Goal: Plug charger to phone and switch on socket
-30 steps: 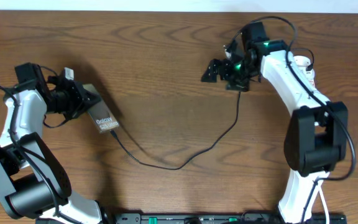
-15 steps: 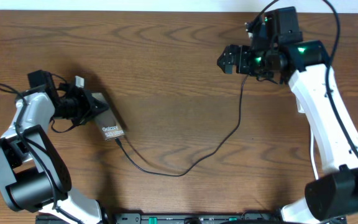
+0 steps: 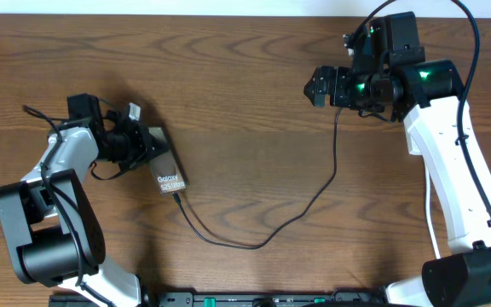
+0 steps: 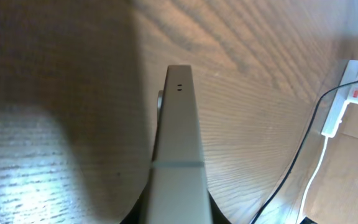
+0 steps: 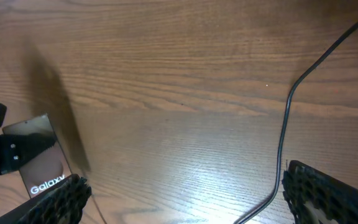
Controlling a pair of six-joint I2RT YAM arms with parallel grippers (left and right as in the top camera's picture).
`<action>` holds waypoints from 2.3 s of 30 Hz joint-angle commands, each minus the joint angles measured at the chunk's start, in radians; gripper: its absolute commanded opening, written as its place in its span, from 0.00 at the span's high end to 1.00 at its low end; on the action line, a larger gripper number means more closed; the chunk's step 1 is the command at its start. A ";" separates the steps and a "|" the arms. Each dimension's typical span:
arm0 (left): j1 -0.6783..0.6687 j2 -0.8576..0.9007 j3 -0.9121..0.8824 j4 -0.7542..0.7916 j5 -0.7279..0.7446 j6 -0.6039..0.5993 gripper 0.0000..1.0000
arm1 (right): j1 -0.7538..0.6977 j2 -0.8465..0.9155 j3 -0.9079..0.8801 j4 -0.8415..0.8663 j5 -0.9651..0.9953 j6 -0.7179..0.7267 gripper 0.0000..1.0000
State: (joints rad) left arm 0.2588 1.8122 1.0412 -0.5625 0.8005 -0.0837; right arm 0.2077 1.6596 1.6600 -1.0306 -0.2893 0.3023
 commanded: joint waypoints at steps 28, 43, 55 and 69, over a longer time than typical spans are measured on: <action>0.002 0.012 -0.107 0.031 -0.058 -0.015 0.93 | 0.003 -0.022 0.010 -0.006 0.011 -0.011 0.01; 0.002 0.012 -0.143 0.030 -0.122 -0.018 0.93 | 0.003 -0.022 0.010 -0.010 0.011 -0.011 0.01; 0.002 0.012 -0.143 0.030 -0.121 -0.019 0.87 | 0.003 -0.022 0.010 -0.010 0.011 -0.011 0.01; 0.002 0.012 -0.143 0.018 -0.121 -0.023 0.61 | 0.003 -0.022 0.010 -0.010 0.015 -0.011 0.01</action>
State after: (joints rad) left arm 0.2588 1.8084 0.9115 -0.5350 0.7414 -0.1081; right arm 0.2081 1.6596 1.6600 -1.0363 -0.2867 0.3023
